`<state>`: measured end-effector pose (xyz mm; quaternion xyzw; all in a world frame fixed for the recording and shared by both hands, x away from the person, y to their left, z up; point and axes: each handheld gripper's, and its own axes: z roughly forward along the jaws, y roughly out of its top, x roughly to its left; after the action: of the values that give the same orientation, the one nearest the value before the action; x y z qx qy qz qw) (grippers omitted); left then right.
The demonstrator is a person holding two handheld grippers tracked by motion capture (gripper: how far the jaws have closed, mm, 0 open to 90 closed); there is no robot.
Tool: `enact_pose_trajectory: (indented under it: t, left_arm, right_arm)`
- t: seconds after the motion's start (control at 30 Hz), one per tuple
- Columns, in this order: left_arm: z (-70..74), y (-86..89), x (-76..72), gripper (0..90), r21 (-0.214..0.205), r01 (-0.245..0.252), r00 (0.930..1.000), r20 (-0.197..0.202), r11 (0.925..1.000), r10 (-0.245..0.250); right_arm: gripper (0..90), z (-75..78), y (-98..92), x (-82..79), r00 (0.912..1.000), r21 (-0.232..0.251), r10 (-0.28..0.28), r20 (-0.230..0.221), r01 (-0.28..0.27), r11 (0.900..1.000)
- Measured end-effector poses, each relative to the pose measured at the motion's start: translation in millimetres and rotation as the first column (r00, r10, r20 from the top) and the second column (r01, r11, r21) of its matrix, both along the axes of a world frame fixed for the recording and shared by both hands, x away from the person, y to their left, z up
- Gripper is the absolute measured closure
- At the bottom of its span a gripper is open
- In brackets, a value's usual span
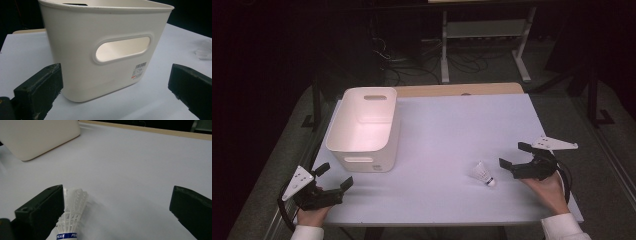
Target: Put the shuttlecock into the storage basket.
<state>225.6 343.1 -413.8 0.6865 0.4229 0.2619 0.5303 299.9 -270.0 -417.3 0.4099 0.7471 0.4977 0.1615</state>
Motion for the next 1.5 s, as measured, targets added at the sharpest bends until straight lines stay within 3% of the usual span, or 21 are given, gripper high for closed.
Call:
enact_pose_trajectory:
  t: [0.33, 0.73, 1.23, 1.5]
  left_arm:
    - [-0.1, 1.4, 0.7, 0.0, -0.013, -0.013, 0.9999, -0.007, 0.9998, 0.013]
    - [-0.7, 1.4, 0.7, 0.0, -0.019, -0.010, 0.9998, -0.014, 0.9998, 0.010]
    - [-1.0, -0.4, 0.8, 0.0, -0.035, -0.009, 0.9998, -0.017, 0.9993, 0.009]
    - [-1.0, -0.2, 0.8, 0.0, -0.033, -0.008, 0.9998, -0.017, 0.9994, 0.008]
  right_arm:
    - [0.0, 3.1, 0.2, -1.1, 0.9999, 0.008, -0.011, -0.014, 0.011, 0.9999]
    - [0.0, 11.9, 7.2, 1.5, 0.9992, -0.020, 0.012, -0.037, -0.013, 0.9997]
    - [0.0, 21.5, 19.3, 0.5, 0.9937, -0.065, 0.084, -0.075, -0.088, 0.9940]
    - [0.0, 20.6, 31.8, -1.5, 0.9858, -0.099, 0.130, -0.106, -0.141, 0.9851]
